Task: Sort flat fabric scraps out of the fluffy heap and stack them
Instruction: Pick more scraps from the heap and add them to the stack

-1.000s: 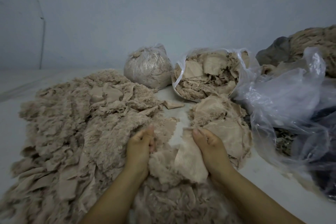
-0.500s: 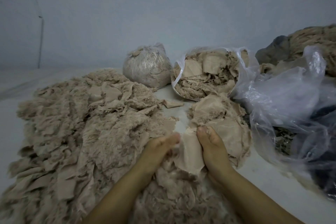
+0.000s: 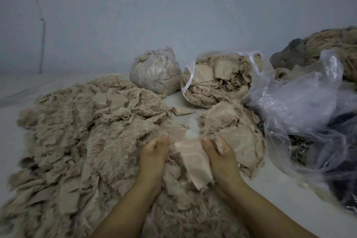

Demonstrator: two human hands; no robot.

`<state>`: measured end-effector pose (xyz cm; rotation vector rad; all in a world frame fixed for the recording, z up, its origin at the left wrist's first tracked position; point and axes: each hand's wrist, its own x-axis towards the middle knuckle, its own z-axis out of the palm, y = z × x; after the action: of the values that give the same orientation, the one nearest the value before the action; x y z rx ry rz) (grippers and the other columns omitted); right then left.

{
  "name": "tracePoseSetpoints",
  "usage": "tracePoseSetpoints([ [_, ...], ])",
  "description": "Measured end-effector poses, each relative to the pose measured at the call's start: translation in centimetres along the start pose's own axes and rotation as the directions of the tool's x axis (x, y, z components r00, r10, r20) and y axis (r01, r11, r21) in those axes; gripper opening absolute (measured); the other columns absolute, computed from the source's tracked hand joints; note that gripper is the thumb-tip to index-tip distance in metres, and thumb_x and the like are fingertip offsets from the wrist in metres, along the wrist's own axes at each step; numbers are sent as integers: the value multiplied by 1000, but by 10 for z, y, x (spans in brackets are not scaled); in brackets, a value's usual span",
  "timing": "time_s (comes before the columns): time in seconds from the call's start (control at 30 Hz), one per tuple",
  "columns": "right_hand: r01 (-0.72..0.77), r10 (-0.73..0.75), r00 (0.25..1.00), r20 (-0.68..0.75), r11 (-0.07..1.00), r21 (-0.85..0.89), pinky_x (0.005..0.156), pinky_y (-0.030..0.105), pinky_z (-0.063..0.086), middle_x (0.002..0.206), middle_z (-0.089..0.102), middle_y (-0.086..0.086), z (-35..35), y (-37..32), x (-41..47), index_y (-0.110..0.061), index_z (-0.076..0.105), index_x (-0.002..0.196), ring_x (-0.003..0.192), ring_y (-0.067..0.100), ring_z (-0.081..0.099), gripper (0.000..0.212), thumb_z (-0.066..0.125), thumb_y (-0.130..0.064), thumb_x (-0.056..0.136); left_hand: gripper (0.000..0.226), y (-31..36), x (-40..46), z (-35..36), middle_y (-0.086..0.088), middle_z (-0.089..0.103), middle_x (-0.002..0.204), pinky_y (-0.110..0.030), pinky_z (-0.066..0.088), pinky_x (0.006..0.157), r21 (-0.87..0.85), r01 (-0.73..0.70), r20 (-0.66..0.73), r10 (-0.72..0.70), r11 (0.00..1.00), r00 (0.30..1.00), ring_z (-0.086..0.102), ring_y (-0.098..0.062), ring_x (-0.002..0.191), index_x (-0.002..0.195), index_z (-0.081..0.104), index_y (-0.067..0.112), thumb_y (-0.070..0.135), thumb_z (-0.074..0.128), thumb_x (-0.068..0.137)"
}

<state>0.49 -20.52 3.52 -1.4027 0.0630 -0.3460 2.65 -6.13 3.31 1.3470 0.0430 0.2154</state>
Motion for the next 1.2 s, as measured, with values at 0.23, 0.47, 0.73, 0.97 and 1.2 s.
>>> tracePoseSetpoints([
  [0.23,-58,62,997,-49,995,78,83,45,53,106,64,22,-2,0,5,2,52,116,95,32,64,35,52,-27,97,34,0,-11,2,5,75,91,-14,51,63,128,30,455,-85,991,887,70,-9,83,101,66,20,43,63,77],
  [0.47,15,-17,994,-109,1000,-23,110,45,37,142,48,13,-10,0,9,-5,34,144,131,25,45,62,52,-37,94,22,1,-13,1,-2,59,57,-17,43,48,263,74,501,-202,962,842,52,-7,48,67,66,9,29,70,74],
  [0.73,36,-40,997,-62,997,-61,109,48,38,141,49,15,-10,2,10,-5,38,142,131,28,46,63,54,-40,93,19,3,-14,-3,5,64,61,-17,45,49,257,82,606,-226,963,763,52,-6,49,76,68,17,35,62,77],
  [0.97,150,-164,983,-80,976,-157,65,12,48,77,68,-9,-18,8,17,-16,65,86,72,1,61,6,63,-21,90,43,-1,-9,-4,-4,59,61,-20,41,45,112,153,607,-190,982,772,44,-8,43,111,56,4,22,68,74],
  [1.2,112,-198,925,-324,958,-265,81,27,49,88,67,-5,-53,-20,56,-17,67,84,91,19,62,6,70,-22,84,2,3,-1,-7,-4,65,60,-18,45,49,135,23,466,-84,991,881,51,-9,45,91,57,4,2,57,89],
])
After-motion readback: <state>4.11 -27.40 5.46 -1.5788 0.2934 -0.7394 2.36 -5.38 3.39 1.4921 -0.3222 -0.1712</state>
